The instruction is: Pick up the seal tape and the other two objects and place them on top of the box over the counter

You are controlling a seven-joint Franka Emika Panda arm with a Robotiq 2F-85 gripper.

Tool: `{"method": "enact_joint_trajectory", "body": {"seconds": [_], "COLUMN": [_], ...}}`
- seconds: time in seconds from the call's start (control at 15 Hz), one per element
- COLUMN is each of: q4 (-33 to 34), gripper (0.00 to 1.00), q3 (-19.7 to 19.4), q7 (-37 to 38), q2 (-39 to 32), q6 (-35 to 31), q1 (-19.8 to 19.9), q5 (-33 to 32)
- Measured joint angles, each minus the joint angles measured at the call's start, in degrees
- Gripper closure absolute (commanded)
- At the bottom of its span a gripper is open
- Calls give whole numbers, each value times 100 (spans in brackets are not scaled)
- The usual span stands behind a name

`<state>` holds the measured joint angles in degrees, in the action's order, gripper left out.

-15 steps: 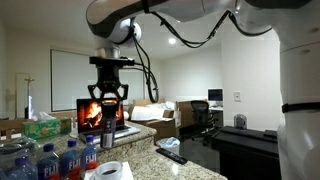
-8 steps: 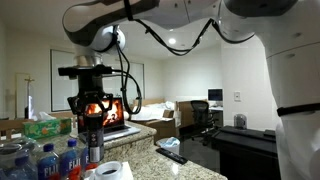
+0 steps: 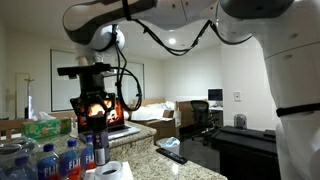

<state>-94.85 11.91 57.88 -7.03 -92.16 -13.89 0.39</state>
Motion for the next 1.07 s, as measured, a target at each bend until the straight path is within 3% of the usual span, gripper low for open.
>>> {"method": "enact_joint_trajectory", "body": {"seconds": [1.07], "q4": [-285], "gripper": [74], "q3": [-247], "q7": [164], "q2": [-51], "q6": [-30], "q1": [18], "q5": [277]}}
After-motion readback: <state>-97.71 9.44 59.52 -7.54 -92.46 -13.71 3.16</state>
